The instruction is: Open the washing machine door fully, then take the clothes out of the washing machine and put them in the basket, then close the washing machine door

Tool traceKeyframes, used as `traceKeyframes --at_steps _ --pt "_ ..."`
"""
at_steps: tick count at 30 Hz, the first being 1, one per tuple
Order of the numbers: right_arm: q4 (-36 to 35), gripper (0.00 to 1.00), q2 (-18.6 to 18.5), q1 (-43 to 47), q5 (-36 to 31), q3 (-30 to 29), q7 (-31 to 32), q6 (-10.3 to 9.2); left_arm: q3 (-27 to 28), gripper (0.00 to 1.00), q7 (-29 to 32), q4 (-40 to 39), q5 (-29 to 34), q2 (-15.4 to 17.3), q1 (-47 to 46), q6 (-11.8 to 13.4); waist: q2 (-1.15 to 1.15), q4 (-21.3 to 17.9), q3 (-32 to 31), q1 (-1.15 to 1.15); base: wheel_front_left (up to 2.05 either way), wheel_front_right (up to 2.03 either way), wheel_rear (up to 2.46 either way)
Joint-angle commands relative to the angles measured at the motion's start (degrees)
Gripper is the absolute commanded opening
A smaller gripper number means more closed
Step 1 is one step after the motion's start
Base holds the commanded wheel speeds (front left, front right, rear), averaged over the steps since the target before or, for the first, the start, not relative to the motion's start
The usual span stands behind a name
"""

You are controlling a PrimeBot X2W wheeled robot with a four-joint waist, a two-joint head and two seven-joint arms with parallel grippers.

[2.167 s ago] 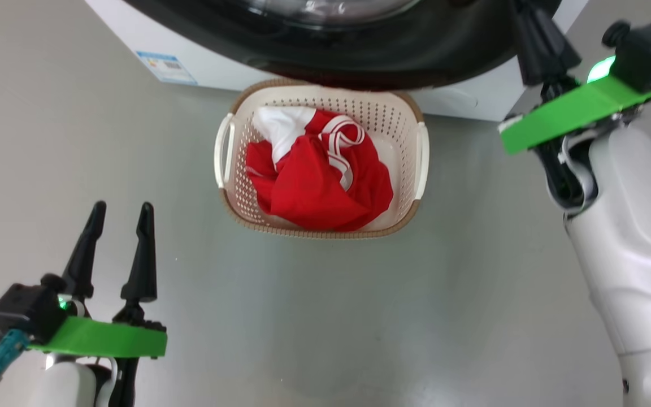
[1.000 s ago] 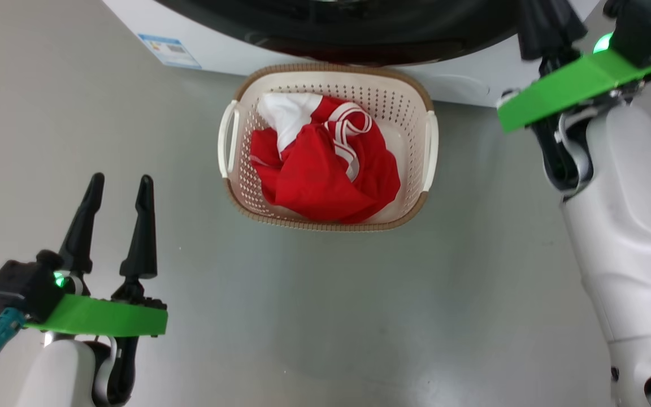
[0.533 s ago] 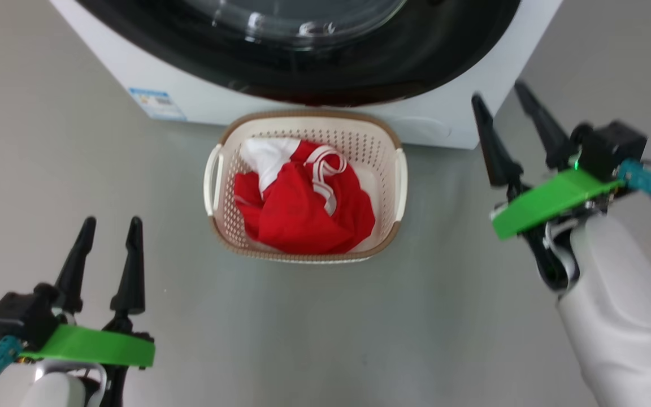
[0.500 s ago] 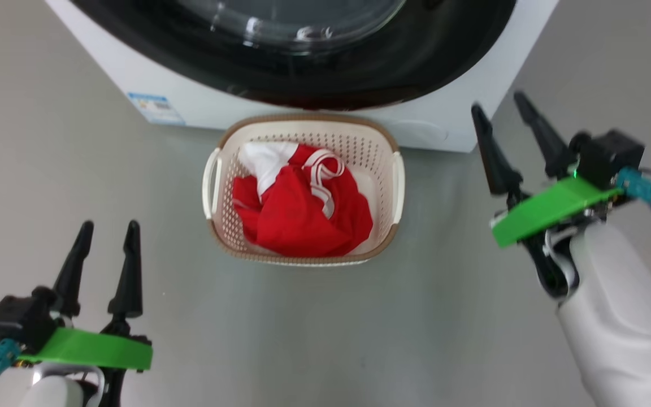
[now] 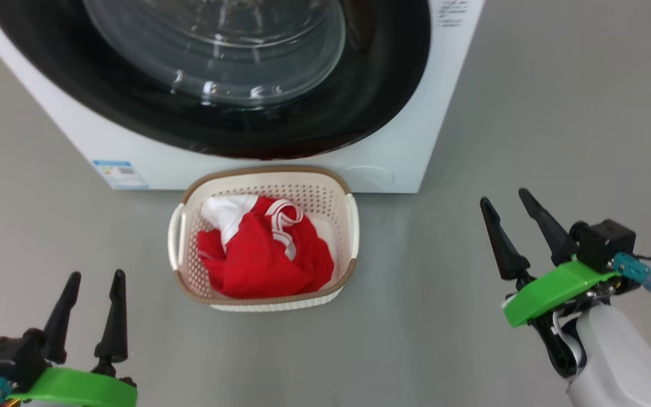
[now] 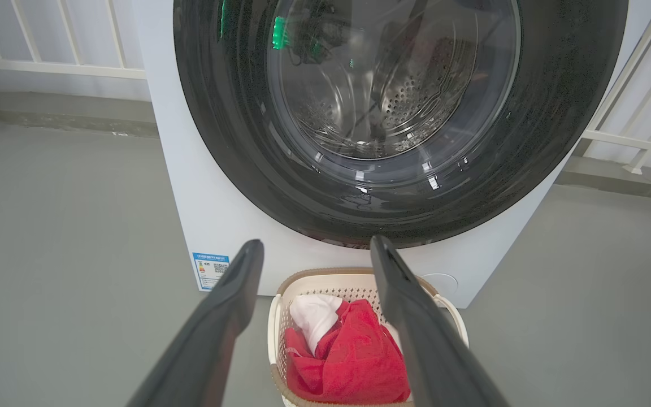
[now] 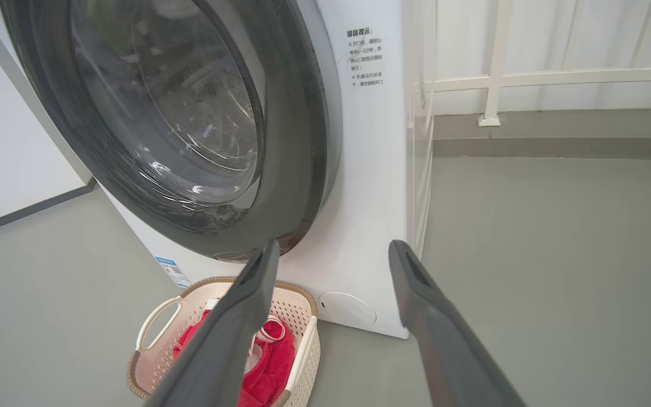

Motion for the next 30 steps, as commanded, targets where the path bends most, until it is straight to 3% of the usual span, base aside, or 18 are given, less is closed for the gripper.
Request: traceKeyframes --at_steps 1,17,30 --pt "-1.71 1.00 -0.21 1.33 0.62 1.03 -0.27 -0.11 2.42 1.00 -0.47 -0.87 -0.02 1.77 -0.09 -0.18 0.00 -2.33 -2.19 0.00 0.00 0.00 0.00" --pt "-4.20 1.00 -1.01 8.95 1.23 -1.14 -0.27 -0.11 5.06 1.00 -0.47 -1.80 1.10 1.97 3.79 -0.18 0.00 -6.82 -5.41 0.00 0.00 0.00 0.00" --pt "-5.02 1.00 -0.93 11.16 1.08 -2.36 -0.27 -0.11 6.11 1.00 -0.47 -2.49 1.08 1.65 4.83 -0.18 0.00 -7.59 -5.65 0.00 0.00 0.00 0.00"
